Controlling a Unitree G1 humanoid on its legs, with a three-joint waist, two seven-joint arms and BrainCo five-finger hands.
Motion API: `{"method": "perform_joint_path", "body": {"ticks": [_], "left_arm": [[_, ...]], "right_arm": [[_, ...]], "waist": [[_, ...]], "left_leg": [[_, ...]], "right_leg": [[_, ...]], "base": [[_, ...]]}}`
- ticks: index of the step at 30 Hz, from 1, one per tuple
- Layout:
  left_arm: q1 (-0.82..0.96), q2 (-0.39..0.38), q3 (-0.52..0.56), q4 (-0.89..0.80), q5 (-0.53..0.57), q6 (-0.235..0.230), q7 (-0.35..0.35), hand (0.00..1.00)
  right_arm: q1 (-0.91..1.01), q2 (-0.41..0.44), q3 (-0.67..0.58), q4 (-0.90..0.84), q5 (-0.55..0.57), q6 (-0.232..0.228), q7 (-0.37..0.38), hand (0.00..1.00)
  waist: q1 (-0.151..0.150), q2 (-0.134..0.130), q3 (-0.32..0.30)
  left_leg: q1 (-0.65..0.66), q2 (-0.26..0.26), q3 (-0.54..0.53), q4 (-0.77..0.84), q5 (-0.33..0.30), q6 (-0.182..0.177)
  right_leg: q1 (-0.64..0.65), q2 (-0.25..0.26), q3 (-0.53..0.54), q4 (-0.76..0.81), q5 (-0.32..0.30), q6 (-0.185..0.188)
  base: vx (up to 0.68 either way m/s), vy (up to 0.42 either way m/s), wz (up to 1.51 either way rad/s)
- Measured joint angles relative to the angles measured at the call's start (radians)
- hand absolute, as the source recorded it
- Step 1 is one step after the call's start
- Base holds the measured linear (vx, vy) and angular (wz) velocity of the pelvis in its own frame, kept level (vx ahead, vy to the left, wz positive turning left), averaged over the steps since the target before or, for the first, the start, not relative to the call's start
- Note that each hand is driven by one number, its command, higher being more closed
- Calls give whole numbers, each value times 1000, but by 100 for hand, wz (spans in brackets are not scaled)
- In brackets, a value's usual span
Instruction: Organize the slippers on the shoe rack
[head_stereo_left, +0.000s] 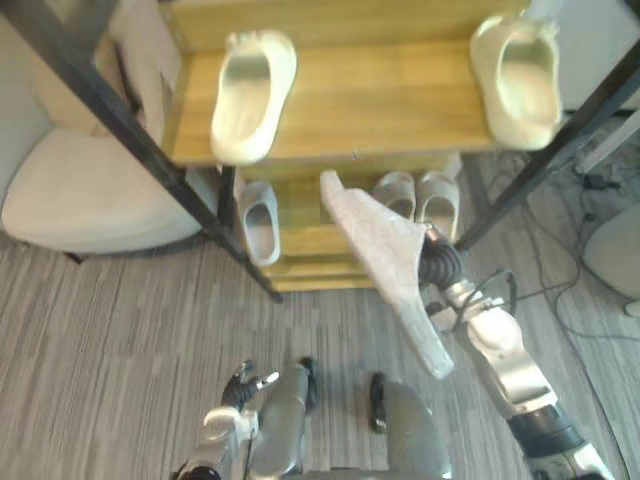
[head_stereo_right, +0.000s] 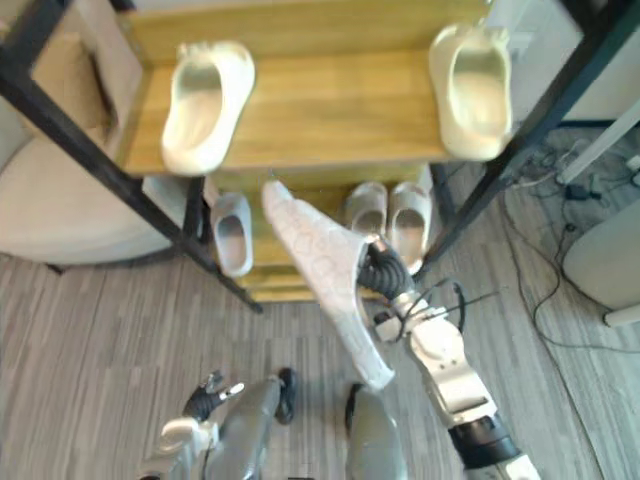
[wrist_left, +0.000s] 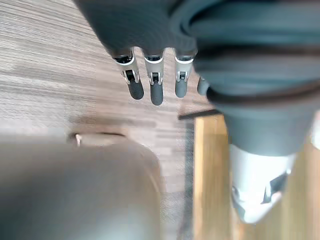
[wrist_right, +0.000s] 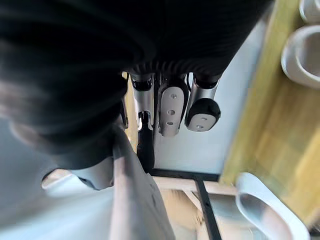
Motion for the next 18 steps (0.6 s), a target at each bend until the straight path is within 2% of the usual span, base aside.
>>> {"method": "perform_joint_path", "body": {"ticks": [6,9,14,18], "left_arm": [[6,4,1,49,-16,20,23,0],[-2,-30,18,39,-19,29,42,0],[-12,-48,51,-22,-20,29,42,0],[-12,-51,63,-45,-20,30,59,0]], "right_arm": [[-137,-6,23,46,-20,-10,-61,100],[-212,-9,27,102,-39,-11,-103,100],[-300,-10,23,115,-61,-10,-176,100],[-349,-11,-26,125,-96,-10,-243,100]], "waist": [[22,-17,51],[53,-36,72],[86,-45,99],[115,-44,108]], "left_leg": [[-249,-12,-41,246,-55,-3],[-394,-19,-55,368,-80,-16],[-556,-17,-58,478,-86,-26],[-638,-12,-58,532,-85,-32]], "right_leg": [[-229,-31,-31,265,-94,-14],[-363,-57,-50,409,-143,-30],[-517,-86,-65,552,-187,-44],[-592,-101,-77,621,-207,-54]], "base": [[-138,-21,19],[-127,-12,21],[-123,-39,19],[-72,-31,13]]}}
